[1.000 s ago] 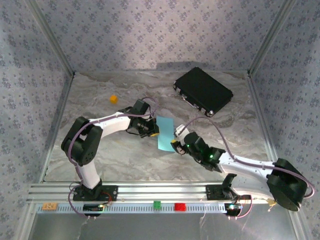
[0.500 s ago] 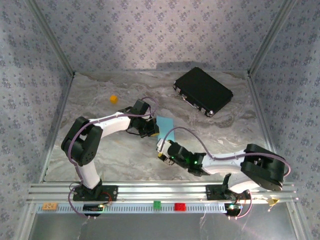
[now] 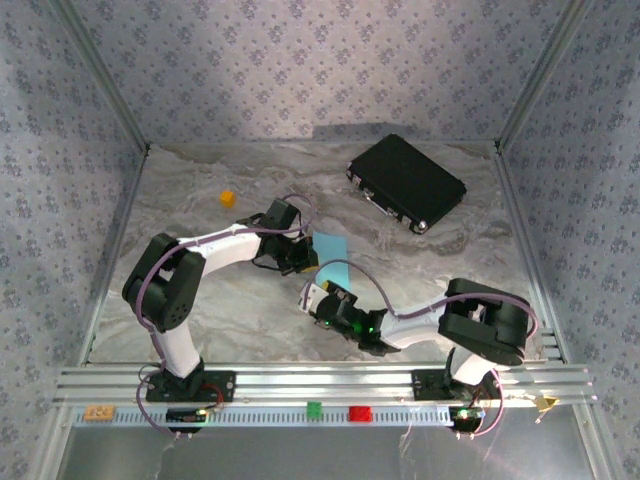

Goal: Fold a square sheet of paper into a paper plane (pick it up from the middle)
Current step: Third fold the triangle at the center of the table.

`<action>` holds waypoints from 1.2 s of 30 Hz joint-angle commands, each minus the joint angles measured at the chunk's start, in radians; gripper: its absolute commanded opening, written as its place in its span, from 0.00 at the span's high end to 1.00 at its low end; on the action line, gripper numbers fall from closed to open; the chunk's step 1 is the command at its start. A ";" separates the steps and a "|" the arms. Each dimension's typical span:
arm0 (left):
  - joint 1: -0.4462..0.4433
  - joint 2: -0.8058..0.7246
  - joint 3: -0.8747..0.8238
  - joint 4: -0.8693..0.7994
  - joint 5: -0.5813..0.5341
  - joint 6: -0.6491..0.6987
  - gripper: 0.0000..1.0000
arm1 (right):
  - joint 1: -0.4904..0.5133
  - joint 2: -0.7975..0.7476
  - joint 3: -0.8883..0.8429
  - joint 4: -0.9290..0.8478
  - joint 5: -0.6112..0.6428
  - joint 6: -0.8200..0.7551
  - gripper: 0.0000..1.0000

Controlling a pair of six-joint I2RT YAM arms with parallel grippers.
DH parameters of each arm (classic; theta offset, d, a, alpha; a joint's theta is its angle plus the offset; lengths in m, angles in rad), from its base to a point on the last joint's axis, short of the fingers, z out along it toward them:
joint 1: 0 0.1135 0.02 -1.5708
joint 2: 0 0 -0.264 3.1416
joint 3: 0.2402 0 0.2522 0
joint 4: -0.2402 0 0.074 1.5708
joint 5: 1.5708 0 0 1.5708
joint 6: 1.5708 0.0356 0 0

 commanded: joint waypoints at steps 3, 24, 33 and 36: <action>-0.002 -0.036 0.002 -0.010 0.000 0.000 1.00 | 0.007 -0.020 0.006 0.026 0.044 0.000 0.68; 0.000 -0.032 0.005 -0.018 -0.007 0.001 1.00 | 0.004 -0.063 -0.027 0.030 0.026 0.055 0.93; 0.012 -0.091 0.016 -0.090 -0.087 0.037 0.61 | -0.087 -0.172 -0.053 -0.021 -0.207 0.214 0.98; 0.020 -0.127 0.026 -0.121 -0.139 0.057 0.47 | -0.194 -0.230 -0.039 -0.105 -0.434 0.328 0.98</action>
